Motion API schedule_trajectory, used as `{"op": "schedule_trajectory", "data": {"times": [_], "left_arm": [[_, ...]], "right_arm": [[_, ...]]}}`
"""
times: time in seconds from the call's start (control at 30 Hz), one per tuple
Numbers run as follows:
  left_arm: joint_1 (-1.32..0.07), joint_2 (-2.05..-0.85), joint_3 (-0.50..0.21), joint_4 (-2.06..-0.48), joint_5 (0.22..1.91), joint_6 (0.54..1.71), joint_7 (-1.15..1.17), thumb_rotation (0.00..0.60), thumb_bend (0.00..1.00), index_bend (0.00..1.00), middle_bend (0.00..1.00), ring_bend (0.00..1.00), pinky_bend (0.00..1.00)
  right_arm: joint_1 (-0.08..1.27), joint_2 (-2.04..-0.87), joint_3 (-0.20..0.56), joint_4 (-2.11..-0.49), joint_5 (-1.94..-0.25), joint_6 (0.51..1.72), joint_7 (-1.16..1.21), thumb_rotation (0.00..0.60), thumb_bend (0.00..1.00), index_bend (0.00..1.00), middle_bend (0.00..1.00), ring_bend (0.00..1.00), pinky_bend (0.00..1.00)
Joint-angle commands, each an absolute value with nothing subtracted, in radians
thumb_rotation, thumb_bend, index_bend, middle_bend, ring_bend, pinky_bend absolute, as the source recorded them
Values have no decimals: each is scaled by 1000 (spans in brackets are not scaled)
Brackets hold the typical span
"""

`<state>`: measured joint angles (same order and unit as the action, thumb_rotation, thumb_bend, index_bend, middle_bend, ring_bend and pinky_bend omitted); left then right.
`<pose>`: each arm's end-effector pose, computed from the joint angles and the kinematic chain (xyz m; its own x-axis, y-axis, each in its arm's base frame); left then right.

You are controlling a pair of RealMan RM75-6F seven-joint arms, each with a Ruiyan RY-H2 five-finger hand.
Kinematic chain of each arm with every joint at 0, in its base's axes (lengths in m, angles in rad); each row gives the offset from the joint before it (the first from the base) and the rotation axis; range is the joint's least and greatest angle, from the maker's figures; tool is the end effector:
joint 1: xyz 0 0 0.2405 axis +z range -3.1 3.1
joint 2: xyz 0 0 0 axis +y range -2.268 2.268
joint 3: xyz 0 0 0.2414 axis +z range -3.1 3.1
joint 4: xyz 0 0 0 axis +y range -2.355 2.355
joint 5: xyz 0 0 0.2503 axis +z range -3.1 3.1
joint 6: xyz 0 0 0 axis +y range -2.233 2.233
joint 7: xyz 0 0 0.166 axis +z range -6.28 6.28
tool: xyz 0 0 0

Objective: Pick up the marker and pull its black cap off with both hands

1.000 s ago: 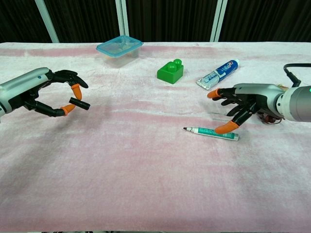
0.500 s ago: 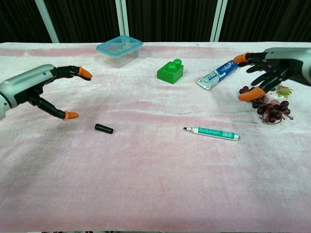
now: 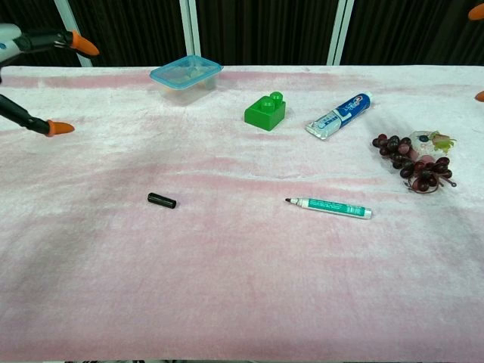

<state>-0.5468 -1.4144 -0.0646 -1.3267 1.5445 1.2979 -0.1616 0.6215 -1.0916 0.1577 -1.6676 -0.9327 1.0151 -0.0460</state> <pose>-0.2113 0.3369 0.0188 0.2899 0.0565 0.9554 0.8663 -0.4397 -0.2369 -0.2351 -0.3725 0.0893 0.2556 -0.2064 0.9445 -0.9653 0.0001 0.2613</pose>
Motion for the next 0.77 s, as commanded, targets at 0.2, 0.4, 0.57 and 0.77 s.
{"op": "schedule_trajectory", "data": {"times": [0.2,0.4,0.57,0.77], "left_arm": [[-320,-1192,8,-1628,1514,1529,255,600,157,166,158,0,25],[-201,-1136,75,-1700,1493,1602,232,600,157,165,157,0,24],[-125,-1139,89,-1686,1490,1663,175,600,157,161,146,0,4],[-106,-1131,75,-1681,1509,1682,167,600,157,158,144,0,0]], "right_arm": [[393,-985,7,-1707,-1235,1289,-61,600,65,19,0,0,154],[254,-1024,-77,-1731,-1363,1477,-154,600,70,19,0,0,154],[169,-1059,-125,-1766,-1433,1563,-259,600,76,19,0,0,153],[108,-1104,-113,-1748,-1467,1651,-349,600,77,18,0,0,153]]}}
